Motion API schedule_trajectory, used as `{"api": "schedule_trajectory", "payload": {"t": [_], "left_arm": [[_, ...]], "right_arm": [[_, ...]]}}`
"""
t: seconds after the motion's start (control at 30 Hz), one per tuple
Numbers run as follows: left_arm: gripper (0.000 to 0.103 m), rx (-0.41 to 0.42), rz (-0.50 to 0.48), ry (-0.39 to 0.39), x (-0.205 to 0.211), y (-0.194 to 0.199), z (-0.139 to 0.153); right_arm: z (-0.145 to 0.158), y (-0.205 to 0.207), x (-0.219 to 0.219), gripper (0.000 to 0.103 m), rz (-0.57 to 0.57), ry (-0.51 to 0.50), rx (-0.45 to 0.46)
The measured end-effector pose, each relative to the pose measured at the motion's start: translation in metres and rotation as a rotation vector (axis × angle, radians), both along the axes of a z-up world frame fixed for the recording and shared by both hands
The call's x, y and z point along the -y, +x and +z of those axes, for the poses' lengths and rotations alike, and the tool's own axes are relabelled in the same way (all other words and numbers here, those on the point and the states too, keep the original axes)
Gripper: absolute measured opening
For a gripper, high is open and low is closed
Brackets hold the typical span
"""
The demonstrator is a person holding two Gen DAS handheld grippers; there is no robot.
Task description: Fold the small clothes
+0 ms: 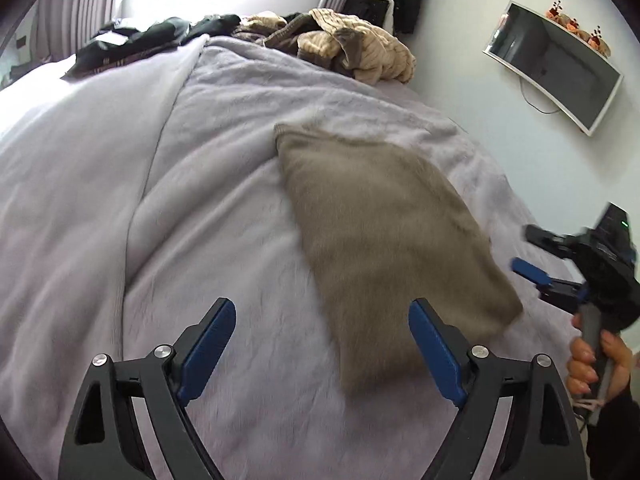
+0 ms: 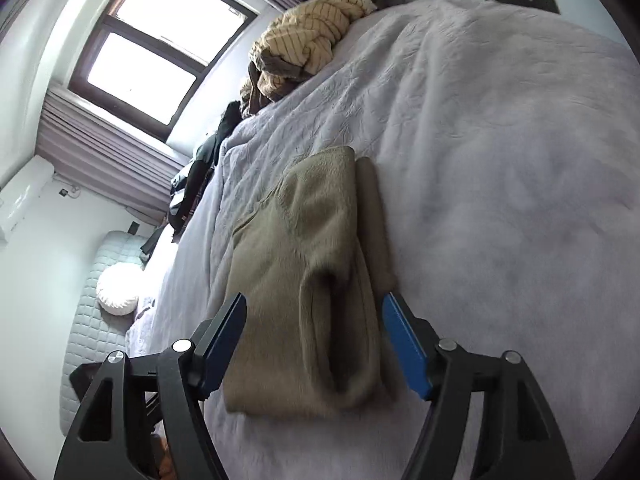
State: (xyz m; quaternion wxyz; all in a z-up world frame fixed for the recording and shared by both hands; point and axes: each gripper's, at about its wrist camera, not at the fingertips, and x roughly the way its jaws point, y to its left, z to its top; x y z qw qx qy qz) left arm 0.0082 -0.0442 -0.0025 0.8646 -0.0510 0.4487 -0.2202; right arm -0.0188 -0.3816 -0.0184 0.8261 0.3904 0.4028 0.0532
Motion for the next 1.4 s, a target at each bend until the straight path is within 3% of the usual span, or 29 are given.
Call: {"api": "schedule_trajectory", "payload": {"t": [0.07,0.1,0.13,0.2,0.3,0.37,0.47,0.53,0.6,0.77,0.93,1.1,1.17,1.23,1.4], "left_arm": [[0.088,0.008,-0.001,0.000,0.008,0.012,0.002],[0.088,0.006,0.002,0.001,0.011,0.020,0.003],[0.088,0.002,0.008,-0.002,0.016,0.030,0.003],[0.088,0.003,0.016,-0.003,0.023,0.042,0.003],[0.088,0.011,0.013,0.007,0.034,0.054,0.001],[0.088,-0.014,0.001,0.043,0.044,0.063,-0.011],[0.088,-0.086,-0.006,0.095,0.053,0.071,-0.039],[0.090,-0.107,0.016,0.060,0.048,0.071,-0.046],[0.090,-0.121,0.028,0.043,0.044,0.070,-0.046],[0.090,-0.084,0.012,0.089,0.046,0.063,-0.038],[0.090,-0.087,0.000,0.088,0.052,0.054,-0.034],[0.090,-0.105,-0.009,0.124,0.054,0.040,-0.043],[0.090,-0.129,-0.010,0.118,0.051,0.034,-0.050],[0.090,-0.142,-0.010,0.113,0.050,0.030,-0.055],[0.090,-0.144,-0.004,0.117,0.050,0.022,-0.058]], "right_arm": [[-0.015,0.030,0.001,0.059,0.028,0.031,-0.061],[-0.027,0.047,0.000,0.049,0.045,0.036,-0.114],[-0.034,0.056,-0.001,0.026,0.053,0.036,-0.146],[-0.033,0.059,-0.004,0.021,0.068,0.032,-0.136],[-0.016,0.047,-0.008,0.017,0.066,-0.104,-0.082],[-0.024,0.044,-0.004,0.010,0.050,-0.169,-0.123],[-0.050,0.041,0.013,0.010,0.030,-0.089,-0.155],[-0.050,0.036,0.019,0.012,0.008,-0.041,-0.152],[-0.040,0.030,0.019,0.013,0.010,-0.055,-0.142],[-0.003,0.014,0.006,0.019,0.053,-0.066,-0.053],[0.021,0.012,-0.037,0.019,0.200,-0.100,0.017],[-0.014,0.013,-0.051,0.019,0.216,-0.172,-0.128],[-0.038,0.007,-0.042,0.008,0.214,-0.166,-0.177],[-0.049,-0.004,-0.033,0.001,0.207,-0.124,-0.148],[-0.048,-0.017,-0.026,0.000,0.194,-0.139,-0.130]]}}
